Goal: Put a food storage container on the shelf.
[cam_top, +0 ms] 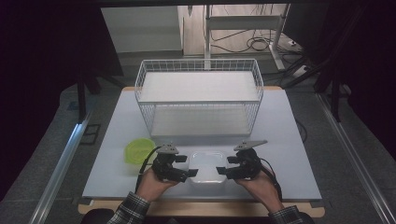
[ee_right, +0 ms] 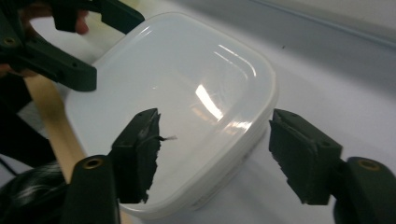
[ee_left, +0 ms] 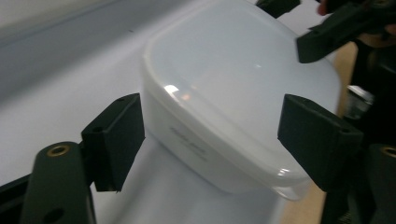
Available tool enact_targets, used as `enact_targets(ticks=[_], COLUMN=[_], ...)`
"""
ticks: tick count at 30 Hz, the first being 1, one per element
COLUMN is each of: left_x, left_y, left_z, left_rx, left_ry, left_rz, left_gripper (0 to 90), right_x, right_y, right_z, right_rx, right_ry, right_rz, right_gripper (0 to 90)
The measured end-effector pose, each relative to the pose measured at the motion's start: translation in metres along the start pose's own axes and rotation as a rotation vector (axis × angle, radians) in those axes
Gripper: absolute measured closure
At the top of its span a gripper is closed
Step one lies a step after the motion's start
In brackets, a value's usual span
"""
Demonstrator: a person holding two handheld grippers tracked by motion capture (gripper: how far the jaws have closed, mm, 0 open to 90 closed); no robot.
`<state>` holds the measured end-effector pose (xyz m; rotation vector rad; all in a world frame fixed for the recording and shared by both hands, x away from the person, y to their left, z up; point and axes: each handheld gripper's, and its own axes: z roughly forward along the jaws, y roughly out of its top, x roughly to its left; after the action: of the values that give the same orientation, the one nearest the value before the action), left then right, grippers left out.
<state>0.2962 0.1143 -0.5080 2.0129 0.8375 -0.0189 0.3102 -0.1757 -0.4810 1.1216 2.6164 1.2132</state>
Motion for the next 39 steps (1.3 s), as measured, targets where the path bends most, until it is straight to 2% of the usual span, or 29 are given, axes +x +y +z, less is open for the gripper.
enact_targets(ticks=[4,5,6,8,9,10,11,13,15,16,17,18,19,20,21,24,25,26,29,30,31,34,39], left_x=[-0.003,-0.003,-0.004,-0.009,-0.009,-0.012,-0.014,-0.016,-0.017,-0.017,-0.017,-0.019,-0.019,-0.02,-0.021,-0.021,-0.02,-0.019,-0.017,-0.016,-0.016,-0.015,-0.018], left_y=[0.001,0.0,0.0,0.0,0.0,0.0,0.0,-0.001,-0.002,-0.002,-0.002,0.0,0.0,0.0,0.001,0.002,0.001,0.001,-0.001,-0.002,-0.002,-0.002,0.003], left_z=[0.0,0.0,-0.001,-0.003,-0.003,-0.005,-0.008,-0.011,-0.015,-0.015,-0.017,-0.018,-0.018,-0.019,-0.022,-0.026,-0.027,-0.027,-0.027,-0.026,-0.026,-0.027,-0.033], left_rx=[0.015,0.026,0.029,0.044,0.044,0.049,0.052,0.053,0.053,0.053,0.058,0.063,0.063,0.056,0.048,0.028,0.02,0.016,-0.004,-0.018,-0.018,-0.02,-0.043], left_ry=[-0.005,-0.028,-0.031,-0.014,-0.014,-0.001,0.009,0.014,0.009,0.009,0.008,0.015,0.015,0.031,0.05,0.06,0.059,0.059,0.056,0.063,0.063,0.081,0.092], left_rz=[-0.01,-0.028,-0.034,-0.045,-0.045,-0.046,-0.05,-0.065,-0.103,-0.103,-0.121,-0.144,-0.144,-0.147,-0.153,-0.157,-0.16,-0.165,-0.183,-0.196,-0.196,-0.195,-0.174], left_gripper=[24.5,26.3,28.4,30.1,32.2,32.2,39.7,41.8,50.3,52.9,52.9,57.5,58.7,58.7,63.1,67.7,72.0,74.0,75.1,76.8,77.8,78.6,78.8], right_x=[-0.001,0.0,-0.001,-0.002,-0.002,-0.003,-0.002,-0.002,0.0,0.0,0.0,0.0,0.0,0.0,0.0,0.0,0.0,0.001,0.003,0.006,0.006,0.012,0.017], right_y=[0.0,0.0,-0.001,-0.004,-0.004,-0.005,-0.007,-0.008,-0.011,-0.011,-0.012,-0.013,-0.013,-0.014,-0.014,-0.014,-0.013,-0.013,-0.012,-0.013,-0.013,-0.012,-0.009], right_z=[0.0,0.0,-0.001,-0.002,-0.002,-0.003,-0.007,-0.009,-0.016,-0.016,-0.017,-0.019,-0.019,-0.019,-0.021,-0.022,-0.023,-0.023,-0.023,-0.023,-0.023,-0.022,-0.027], right_rx=[0.008,0.012,0.029,0.03,0.03,0.033,0.032,0.031,0.027,0.027,0.027,0.022,0.022,0.02,0.002,-0.021,-0.037,-0.048,-0.058,-0.068,-0.068,-0.084,-0.133], right_ry=[0.015,0.016,0.047,0.068,0.068,0.078,0.08,0.081,0.087,0.087,0.092,0.097,0.097,0.098,0.099,0.101,0.095,0.076,0.063,0.038,0.038,-0.008,-0.015], right_rz=[0.03,0.038,0.078,0.12,0.12,0.142,0.177,0.184,0.219,0.219,0.234,0.255,0.255,0.265,0.284,0.296,0.296,0.28,0.271,0.249,0.249,0.194,0.155], right_gripper=[36.3,37.4,39.8,41.4,41.4,43.4,50.6,53.7,62.7,62.7,64.0,66.5,66.5,67.6,71.5,75.6,78.3,78.9,79.0,79.1,79.1,79.2,79.5])
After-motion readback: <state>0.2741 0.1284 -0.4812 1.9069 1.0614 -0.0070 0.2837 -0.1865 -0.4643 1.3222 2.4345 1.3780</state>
